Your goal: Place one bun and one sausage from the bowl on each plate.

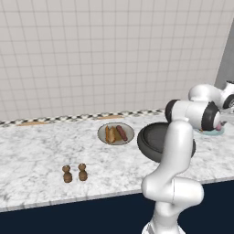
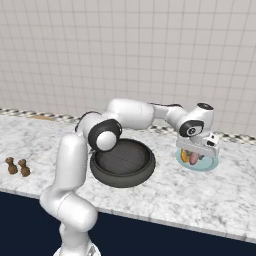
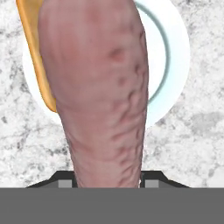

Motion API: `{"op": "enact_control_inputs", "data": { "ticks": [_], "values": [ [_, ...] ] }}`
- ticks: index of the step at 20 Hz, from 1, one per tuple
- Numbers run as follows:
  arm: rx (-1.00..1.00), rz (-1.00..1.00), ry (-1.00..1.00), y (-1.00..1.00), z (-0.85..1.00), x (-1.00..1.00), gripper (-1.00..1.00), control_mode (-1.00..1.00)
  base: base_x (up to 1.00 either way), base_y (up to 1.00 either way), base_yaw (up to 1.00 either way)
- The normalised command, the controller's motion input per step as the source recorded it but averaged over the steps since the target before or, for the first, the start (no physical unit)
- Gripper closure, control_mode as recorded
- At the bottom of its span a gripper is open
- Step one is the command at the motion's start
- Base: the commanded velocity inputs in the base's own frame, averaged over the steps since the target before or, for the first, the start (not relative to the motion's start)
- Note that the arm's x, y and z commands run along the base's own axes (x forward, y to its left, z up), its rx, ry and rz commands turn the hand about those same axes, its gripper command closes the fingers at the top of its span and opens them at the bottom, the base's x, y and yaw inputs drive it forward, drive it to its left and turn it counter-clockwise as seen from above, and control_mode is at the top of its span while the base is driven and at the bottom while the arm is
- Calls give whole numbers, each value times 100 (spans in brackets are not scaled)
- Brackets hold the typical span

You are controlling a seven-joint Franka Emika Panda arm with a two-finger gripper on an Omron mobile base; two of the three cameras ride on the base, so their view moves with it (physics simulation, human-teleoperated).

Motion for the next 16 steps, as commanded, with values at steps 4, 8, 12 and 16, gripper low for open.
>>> {"op": "enact_control_inputs", "data": {
  "ticks": [4, 8, 12, 16],
  "values": [
    [0, 3, -5, -20, -2, 8, 100, -100, 0, 0, 0],
    [0, 1, -3, -21, -4, 31, 100, -100, 0, 0, 0],
    [0, 0, 0, -20, 0, 36, 100, -100, 0, 0, 0],
    [0, 0, 0, -11, -1, 22, 100, -100, 0, 0, 0]
  ]
}}
